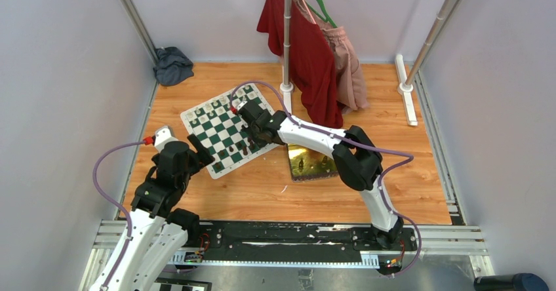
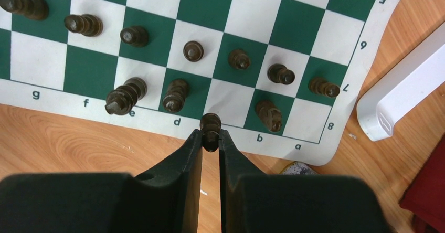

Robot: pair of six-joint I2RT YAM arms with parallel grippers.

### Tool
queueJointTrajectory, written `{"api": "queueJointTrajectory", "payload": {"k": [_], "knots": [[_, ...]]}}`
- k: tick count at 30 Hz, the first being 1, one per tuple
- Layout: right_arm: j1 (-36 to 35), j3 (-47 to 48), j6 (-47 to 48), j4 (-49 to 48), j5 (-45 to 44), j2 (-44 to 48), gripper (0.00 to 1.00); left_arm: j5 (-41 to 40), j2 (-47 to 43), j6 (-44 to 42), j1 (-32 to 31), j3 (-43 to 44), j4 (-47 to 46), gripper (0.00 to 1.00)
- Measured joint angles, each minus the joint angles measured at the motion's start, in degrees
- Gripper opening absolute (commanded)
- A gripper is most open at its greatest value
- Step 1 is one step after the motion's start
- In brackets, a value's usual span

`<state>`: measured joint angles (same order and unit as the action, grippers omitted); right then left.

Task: Set up the chess pieces on the board
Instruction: Place the chess piece on the chessboard.

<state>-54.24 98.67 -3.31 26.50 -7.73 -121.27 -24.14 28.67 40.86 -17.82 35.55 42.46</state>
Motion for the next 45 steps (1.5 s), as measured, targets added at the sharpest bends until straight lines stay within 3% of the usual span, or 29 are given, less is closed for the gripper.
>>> {"api": "queueJointTrajectory", "payload": {"k": [41, 45], "knots": [[1.6, 2.1, 0.4, -1.2, -0.2, -3.2, 0.0, 0.5, 0.4, -0.4, 0.0, -0.8, -0.8, 1.0], [1.6, 2.1, 0.4, -1.2, -0.2, -3.3, 0.06, 0.5, 0.5, -0.4, 0.0, -0.8, -0.8, 1.0]]}}
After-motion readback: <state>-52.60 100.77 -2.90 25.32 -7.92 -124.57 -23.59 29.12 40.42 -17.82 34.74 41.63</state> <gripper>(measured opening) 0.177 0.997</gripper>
